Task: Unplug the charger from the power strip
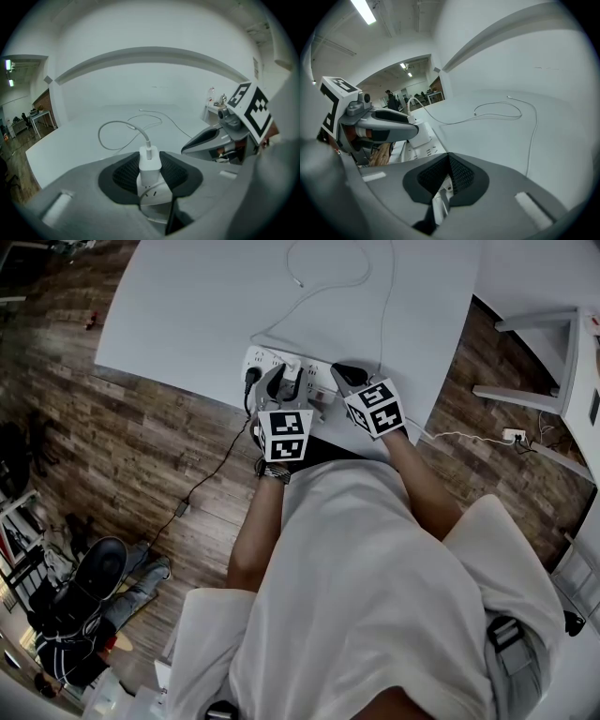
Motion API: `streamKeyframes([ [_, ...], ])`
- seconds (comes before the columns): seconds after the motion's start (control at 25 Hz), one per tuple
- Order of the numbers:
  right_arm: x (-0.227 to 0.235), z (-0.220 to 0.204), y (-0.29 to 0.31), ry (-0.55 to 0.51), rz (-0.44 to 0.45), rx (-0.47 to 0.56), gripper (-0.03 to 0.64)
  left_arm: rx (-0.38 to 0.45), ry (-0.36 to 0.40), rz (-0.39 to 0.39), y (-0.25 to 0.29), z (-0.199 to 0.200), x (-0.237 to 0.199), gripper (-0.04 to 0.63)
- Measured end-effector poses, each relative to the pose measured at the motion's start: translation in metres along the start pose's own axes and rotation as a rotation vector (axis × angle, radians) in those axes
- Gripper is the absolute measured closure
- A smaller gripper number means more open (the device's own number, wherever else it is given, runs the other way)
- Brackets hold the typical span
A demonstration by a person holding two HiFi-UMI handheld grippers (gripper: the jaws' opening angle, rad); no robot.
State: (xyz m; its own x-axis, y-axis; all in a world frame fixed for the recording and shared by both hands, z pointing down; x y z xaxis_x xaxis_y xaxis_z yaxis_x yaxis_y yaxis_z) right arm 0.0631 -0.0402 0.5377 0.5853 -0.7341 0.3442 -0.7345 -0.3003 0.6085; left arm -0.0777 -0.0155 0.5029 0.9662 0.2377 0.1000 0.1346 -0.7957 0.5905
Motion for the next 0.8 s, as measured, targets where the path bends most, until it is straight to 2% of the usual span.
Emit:
streamKeyframes([
  [0.2,-0.0009,0.0015,0.0015,-0.001,-0.001,-0.002,0.615,0.005,0.031,0.0,0.0,0.0011,0.0005,0.456],
  [0.44,-0.0014,0.0017,0.0012,-0.001,-0.004,-0.002,0.615,0.007,-0.063,-0.014,-0.0013,0.0022,-0.008,0.456],
  [0.8,-0.0004,0.0,0.0024,0.001,-0.006,-0.001,0.615,0.01,-0.07,-0.02,-0.0004,0.0001,-0.0081,0.456],
])
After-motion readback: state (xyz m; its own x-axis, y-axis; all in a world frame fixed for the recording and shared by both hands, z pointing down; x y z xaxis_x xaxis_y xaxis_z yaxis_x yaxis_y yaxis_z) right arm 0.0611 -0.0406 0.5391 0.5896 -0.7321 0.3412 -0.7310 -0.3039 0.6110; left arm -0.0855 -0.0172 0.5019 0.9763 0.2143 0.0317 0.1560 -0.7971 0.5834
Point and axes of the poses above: the fingertips, and each gripper's own axes: y forward along the fingers, x to its right, z out of its top, the point moved 7 cm from there along -y, backward along the fingers, and after that the axes turned 10 degrees about z, right-handed, at the moved point
